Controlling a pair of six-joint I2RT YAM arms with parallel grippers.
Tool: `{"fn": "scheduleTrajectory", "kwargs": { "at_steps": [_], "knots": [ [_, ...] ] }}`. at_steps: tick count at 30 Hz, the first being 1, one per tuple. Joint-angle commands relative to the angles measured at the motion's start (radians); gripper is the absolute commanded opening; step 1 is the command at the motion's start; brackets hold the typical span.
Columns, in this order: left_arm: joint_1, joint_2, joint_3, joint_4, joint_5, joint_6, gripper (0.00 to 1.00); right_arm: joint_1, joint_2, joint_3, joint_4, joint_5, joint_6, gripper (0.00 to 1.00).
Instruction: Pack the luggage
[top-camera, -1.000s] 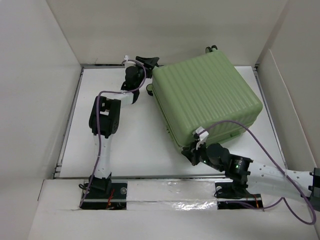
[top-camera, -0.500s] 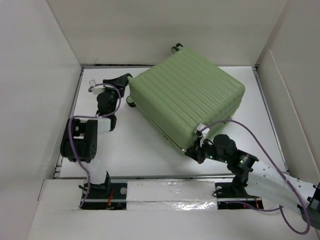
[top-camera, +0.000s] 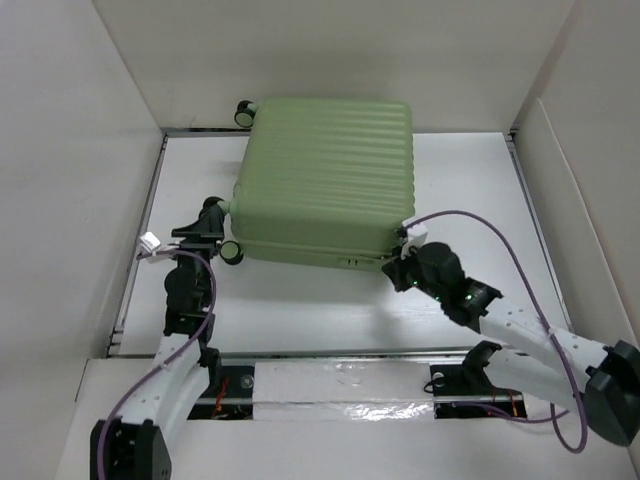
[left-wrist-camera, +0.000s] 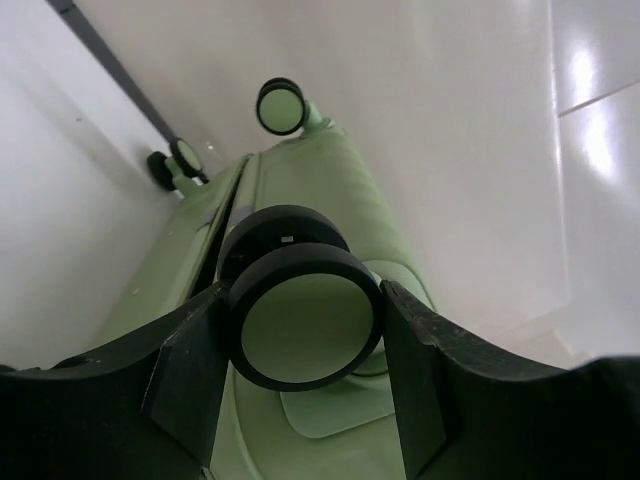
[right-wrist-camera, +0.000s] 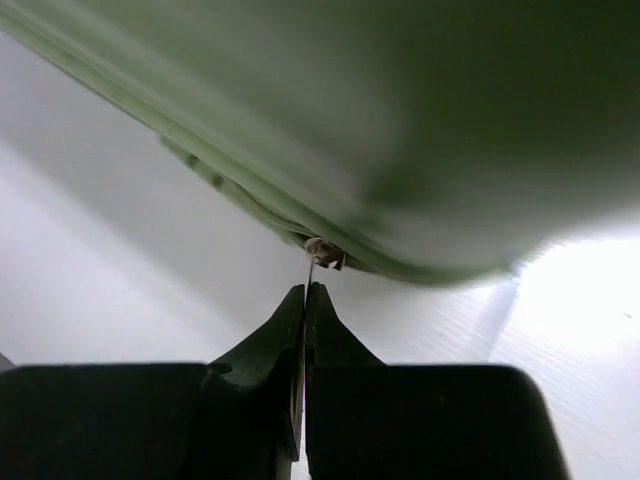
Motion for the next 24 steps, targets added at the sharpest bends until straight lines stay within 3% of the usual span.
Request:
{"fn": "scheduleTrajectory", "kwargs": {
  "at_steps": [1, 2, 5, 14, 18, 21, 24],
  "knots": [
    [-0.05, -0.129, -0.032, -0.127, 0.237, 0.097, 0.0, 0.242, 0.086, 0.012, 0.422, 0.076, 0.124, 0.0],
    [-0.05, -0.149, -0.042, -0.145, 0.258, 0.098, 0.0, 0.332, 0.124, 0.033, 0.424, 0.118, 0.123, 0.0],
    [-0.05, -0.157, -0.085, -0.149, 0.31, 0.103, 0.0, 0.433, 0.249, 0.186, 0.369, 0.25, 0.056, 0.0],
    [-0.05, -0.107, -0.115, -0.055, 0.459, 0.109, 0.0, 0.381, 0.423, 0.418, 0.391, 0.079, -0.035, 0.0],
    [-0.05, -0.134, -0.132, -0.04, 0.53, 0.126, 0.0, 0.275, 0.331, 0.321, 0.374, 0.029, -0.041, 0.0],
    [-0.065, -0.119, -0.132, -0.017, 0.574, 0.132, 0.0, 0.126, 0.157, 0.213, 0.311, 0.002, -0.049, 0.0],
    [-0.176, -0.064, -0.102, 0.005, 0.475, 0.176, 0.0, -0.016, 0.023, 0.175, 0.214, -0.078, -0.083, 0.0]
  ]
}}
